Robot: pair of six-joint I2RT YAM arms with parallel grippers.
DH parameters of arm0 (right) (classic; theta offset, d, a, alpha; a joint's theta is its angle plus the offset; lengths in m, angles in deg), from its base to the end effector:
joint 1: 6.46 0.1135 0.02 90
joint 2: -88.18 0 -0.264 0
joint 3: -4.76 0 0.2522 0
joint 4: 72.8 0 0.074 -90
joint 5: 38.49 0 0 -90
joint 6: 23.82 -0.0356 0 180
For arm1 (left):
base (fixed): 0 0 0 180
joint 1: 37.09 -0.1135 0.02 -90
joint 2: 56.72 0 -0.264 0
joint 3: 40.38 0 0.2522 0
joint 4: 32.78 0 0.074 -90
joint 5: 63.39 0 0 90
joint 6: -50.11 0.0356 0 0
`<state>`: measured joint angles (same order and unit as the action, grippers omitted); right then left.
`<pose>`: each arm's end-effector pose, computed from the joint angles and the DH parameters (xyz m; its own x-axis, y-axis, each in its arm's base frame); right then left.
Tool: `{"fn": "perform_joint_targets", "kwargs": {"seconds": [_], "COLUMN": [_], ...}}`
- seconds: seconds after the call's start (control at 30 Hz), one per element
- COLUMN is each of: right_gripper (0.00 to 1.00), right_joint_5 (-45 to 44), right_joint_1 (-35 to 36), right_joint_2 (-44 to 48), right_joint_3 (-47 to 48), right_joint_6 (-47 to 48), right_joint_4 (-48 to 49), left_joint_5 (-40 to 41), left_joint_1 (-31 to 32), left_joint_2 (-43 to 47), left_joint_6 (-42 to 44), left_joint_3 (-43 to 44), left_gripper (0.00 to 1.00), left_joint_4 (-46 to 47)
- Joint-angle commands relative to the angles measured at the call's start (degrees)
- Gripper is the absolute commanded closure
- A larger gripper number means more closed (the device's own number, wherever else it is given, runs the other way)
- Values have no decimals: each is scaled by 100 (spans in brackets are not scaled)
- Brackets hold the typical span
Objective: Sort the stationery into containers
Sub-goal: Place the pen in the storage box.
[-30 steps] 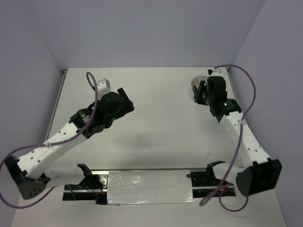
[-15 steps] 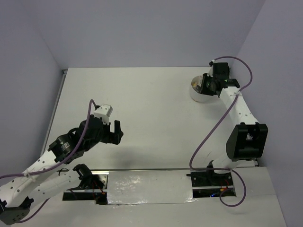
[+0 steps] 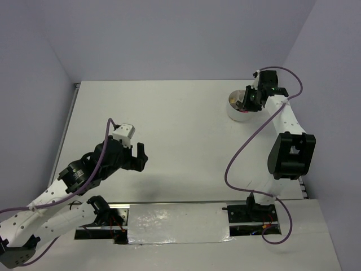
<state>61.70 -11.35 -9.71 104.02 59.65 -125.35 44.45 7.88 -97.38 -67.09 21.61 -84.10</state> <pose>0.3759 -0.0258 0.2961 -0.7743 0.1786 -0.6071 0.0619 0.9761 0.2082 0.1125 -0.0970 0.3233 -0.5362 -0.0794 -0.8403 0.2697 0.9272 -0.2597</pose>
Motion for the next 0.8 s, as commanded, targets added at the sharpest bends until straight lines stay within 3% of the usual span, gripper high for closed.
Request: {"fn": "perform_joint_targets", "kwargs": {"seconds": [0.0,0.77], "right_gripper": [97,94], "right_joint_5": [176,405], "right_joint_1": [-83,-127], "right_joint_2": [59,-152], "right_joint_3": [170,11], "right_joint_6": [72,195], "right_joint_4": [11,-121], "left_joint_5": [105,167], "left_joint_1": [3,3], "left_joint_2": [111,32], "left_joint_6": [-5,-40], "left_joint_3": [82,73], "left_gripper": [1,1], "left_joint_4": [196,170]}}
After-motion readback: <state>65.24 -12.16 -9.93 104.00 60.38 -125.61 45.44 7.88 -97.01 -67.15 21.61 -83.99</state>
